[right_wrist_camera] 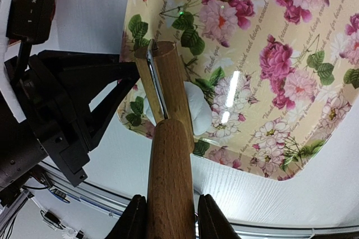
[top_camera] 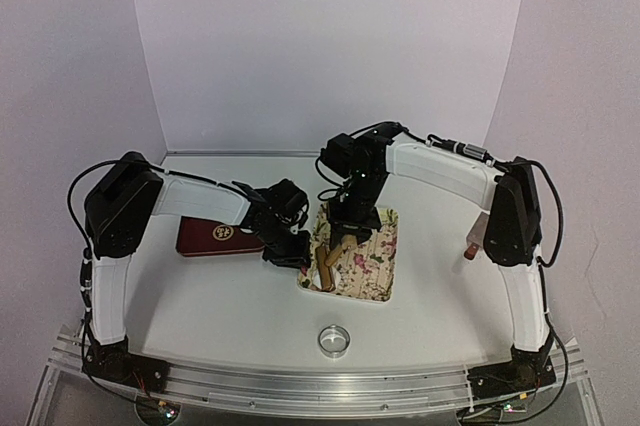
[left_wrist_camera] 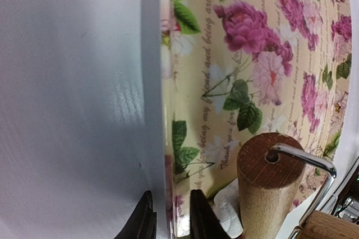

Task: Roll out the dumpling wrappers from the dough
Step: Flatten out the dough on the work surface.

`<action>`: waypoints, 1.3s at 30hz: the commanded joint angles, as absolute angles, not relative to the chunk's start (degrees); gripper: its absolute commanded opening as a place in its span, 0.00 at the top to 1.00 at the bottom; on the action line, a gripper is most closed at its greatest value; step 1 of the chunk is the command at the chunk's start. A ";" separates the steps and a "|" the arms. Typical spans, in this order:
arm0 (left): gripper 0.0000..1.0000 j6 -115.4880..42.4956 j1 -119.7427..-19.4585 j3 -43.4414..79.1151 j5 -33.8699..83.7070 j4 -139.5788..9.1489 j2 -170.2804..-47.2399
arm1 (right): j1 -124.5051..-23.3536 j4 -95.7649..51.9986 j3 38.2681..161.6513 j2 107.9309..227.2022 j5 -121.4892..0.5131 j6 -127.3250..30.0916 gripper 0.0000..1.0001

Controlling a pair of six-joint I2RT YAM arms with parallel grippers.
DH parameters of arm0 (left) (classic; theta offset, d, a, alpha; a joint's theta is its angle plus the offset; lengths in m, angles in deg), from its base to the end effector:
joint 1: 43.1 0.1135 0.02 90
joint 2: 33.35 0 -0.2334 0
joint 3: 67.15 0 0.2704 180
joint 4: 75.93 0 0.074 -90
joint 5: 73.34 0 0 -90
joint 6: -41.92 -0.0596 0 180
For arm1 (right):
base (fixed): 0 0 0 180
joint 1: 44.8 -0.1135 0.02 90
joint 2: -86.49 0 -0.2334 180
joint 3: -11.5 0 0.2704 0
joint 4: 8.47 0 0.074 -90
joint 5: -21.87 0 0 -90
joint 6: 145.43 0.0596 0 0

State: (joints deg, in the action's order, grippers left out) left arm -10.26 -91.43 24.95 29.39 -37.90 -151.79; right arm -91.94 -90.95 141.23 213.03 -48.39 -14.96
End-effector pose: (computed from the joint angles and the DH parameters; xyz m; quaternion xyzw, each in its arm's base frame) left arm 0.2765 -0.3304 0.0796 0.1132 0.9628 -0.2295 0.0872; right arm 0.2935 0.3458 0.1882 0.0730 -0.9783 -0.1868 0.0518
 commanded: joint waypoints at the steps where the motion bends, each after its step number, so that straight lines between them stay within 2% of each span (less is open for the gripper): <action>1: 0.94 -11.34 -91.79 27.68 28.23 -33.78 -154.70 | -92.73 -93.45 135.74 221.76 -61.52 -15.90 1.00; 2: 0.98 -11.31 -91.79 27.70 27.26 -32.83 -154.90 | -92.68 -94.16 135.26 221.79 -62.25 -15.93 1.00; 4: 1.00 -11.24 -91.79 27.29 24.86 -31.53 -154.96 | -92.21 -94.90 133.35 221.33 -63.07 -15.86 1.00; 13: 1.00 -10.21 -91.78 26.51 19.55 -29.13 -153.87 | -87.70 -93.47 122.49 217.72 -63.58 -15.31 1.00; 39: 1.00 -8.21 -90.93 26.64 14.45 -26.99 -153.17 | -80.84 -92.56 107.50 207.99 -65.74 -15.26 1.00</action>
